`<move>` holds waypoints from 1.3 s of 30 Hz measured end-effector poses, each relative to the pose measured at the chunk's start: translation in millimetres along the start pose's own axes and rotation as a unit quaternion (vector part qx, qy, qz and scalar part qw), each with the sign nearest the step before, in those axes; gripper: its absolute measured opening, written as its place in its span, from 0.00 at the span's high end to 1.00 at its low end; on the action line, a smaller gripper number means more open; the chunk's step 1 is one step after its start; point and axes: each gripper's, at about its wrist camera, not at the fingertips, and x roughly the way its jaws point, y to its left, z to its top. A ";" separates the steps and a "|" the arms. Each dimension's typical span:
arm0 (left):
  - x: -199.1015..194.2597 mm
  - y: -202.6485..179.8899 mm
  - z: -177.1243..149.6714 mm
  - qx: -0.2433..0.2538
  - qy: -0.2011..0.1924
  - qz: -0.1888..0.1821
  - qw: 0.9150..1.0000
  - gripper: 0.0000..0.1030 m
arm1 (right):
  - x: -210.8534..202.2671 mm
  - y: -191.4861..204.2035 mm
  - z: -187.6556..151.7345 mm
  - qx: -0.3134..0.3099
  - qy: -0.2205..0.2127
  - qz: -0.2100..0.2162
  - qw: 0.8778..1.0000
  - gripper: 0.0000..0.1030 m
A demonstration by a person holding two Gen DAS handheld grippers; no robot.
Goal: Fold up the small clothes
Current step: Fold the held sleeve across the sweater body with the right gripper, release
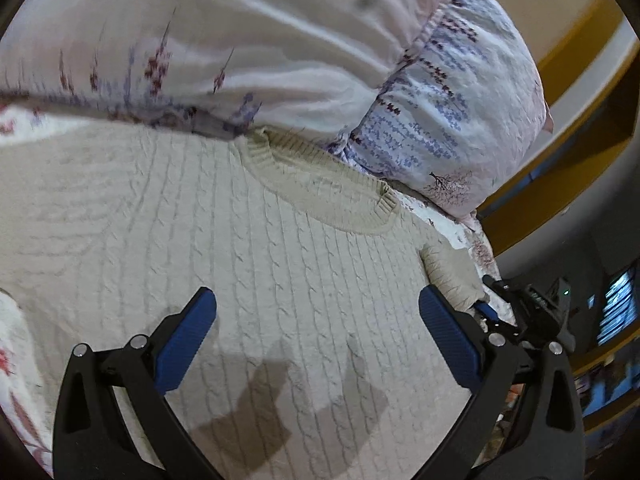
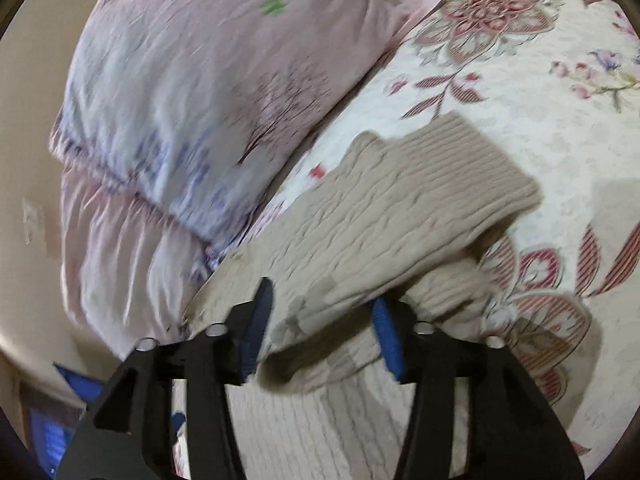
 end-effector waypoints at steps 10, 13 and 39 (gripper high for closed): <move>4.2 19.4 -0.1 -0.062 0.006 -0.059 0.996 0.06 | 19.1 113.1 -35.5 -0.220 -0.051 -0.026 0.974 0.82; 6.1 24.5 -0.3 -0.083 0.009 -0.075 0.994 0.06 | 56.3 157.1 -80.5 -0.322 0.049 0.021 0.945 0.78; 53.6 16.2 25.4 -0.076 0.035 -0.056 0.995 0.94 | -8.1 -19.5 -4.1 0.040 0.009 0.018 0.999 0.52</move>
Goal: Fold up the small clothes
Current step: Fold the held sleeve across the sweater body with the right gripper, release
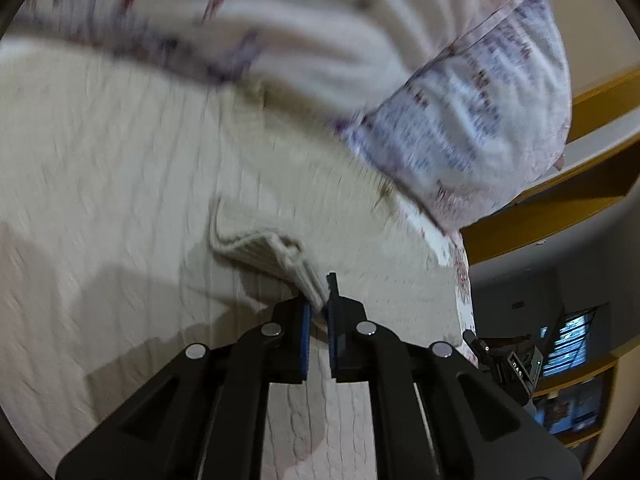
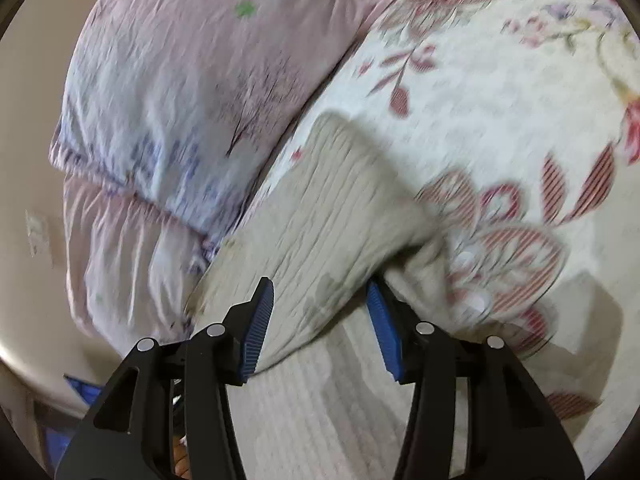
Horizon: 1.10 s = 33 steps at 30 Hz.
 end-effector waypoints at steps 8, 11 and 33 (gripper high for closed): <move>-22.3 19.1 3.4 0.018 -0.020 0.066 0.997 0.94 | 7.3 -4.4 -4.6 -0.032 -0.017 -0.041 0.998 0.90; -17.7 24.7 -3.4 0.018 -0.009 0.080 0.997 0.93 | 4.1 -3.3 -9.7 -0.050 -0.033 -0.070 0.996 0.92; -169.2 96.5 -27.8 -0.023 -0.146 0.127 0.981 0.41 | 42.8 136.1 -76.5 -0.329 0.060 -0.092 0.938 0.58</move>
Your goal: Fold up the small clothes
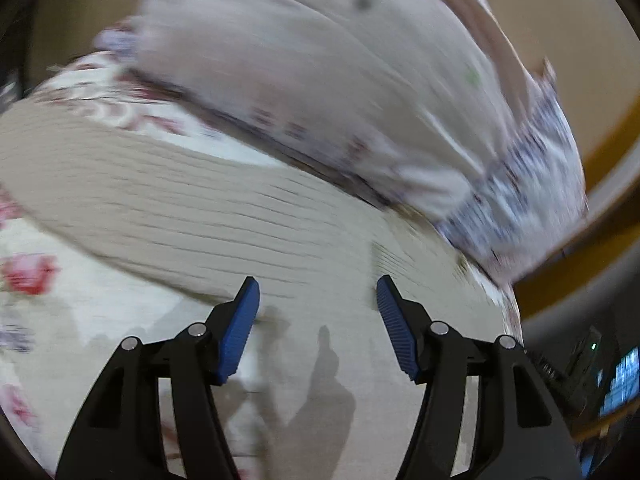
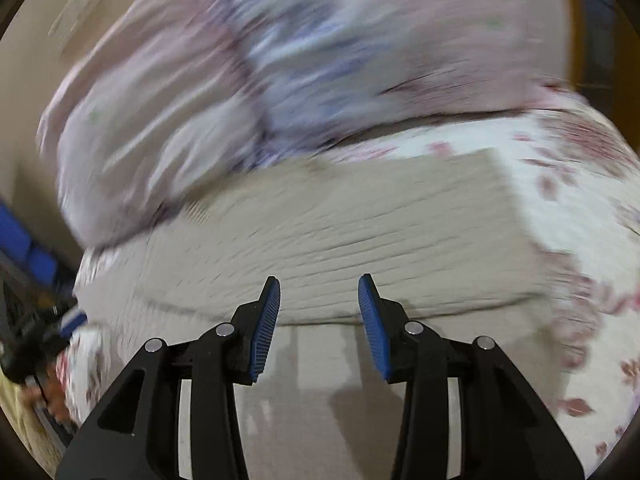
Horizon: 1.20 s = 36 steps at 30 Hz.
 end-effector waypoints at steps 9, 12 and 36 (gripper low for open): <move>-36.1 92.8 14.5 -0.123 -0.052 0.070 0.989 0.41 | 66.5 52.6 -3.4 -0.079 0.065 -0.015 0.995 0.53; -37.0 118.5 17.1 -0.172 -0.051 0.071 0.981 0.42 | 63.9 60.3 -8.2 -0.102 0.052 -0.023 0.993 0.48; -41.1 180.6 45.4 -0.296 -0.110 0.047 0.948 0.94 | 46.3 49.6 -5.9 -0.063 0.056 0.027 0.996 0.39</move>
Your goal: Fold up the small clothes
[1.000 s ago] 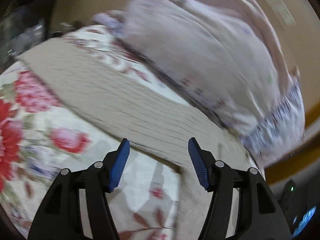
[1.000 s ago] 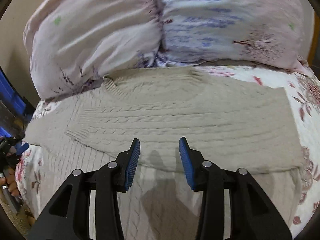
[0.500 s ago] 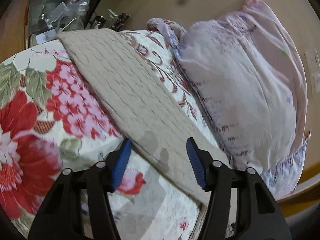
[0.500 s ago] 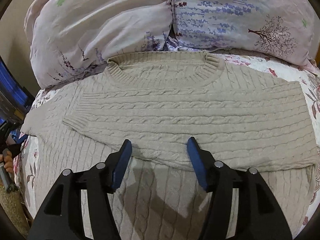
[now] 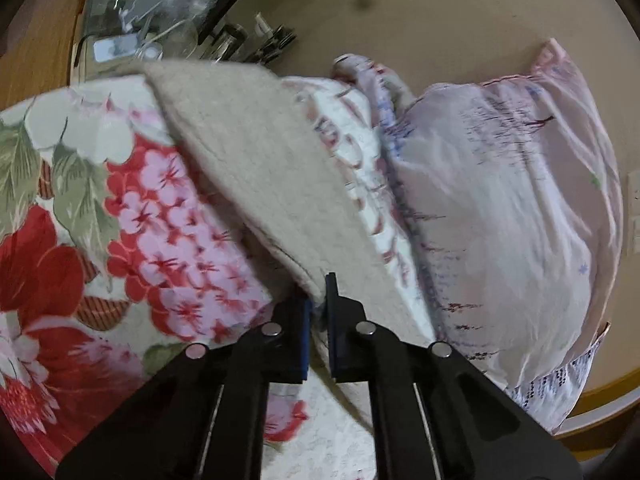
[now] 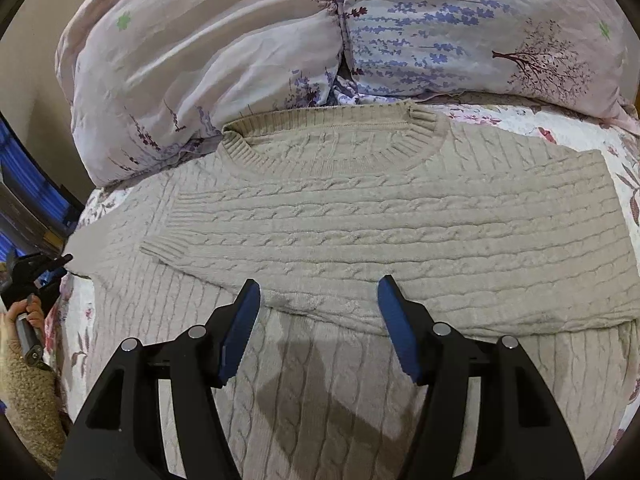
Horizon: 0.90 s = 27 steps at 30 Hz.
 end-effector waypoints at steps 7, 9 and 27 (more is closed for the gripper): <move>-23.2 -87.1 -31.0 0.083 -0.019 -0.097 0.992 0.95 | -19.9 -13.8 -3.5 0.025 -0.017 0.010 0.999 0.39; -21.6 -118.9 -53.1 0.113 -0.006 -0.129 0.985 0.95 | -24.0 -18.0 -5.1 0.031 -0.020 0.010 0.999 0.39; 88.4 -204.6 -273.1 0.218 0.235 -0.165 0.933 0.89 | -47.9 -57.3 -17.8 0.068 -0.030 -0.002 0.997 0.38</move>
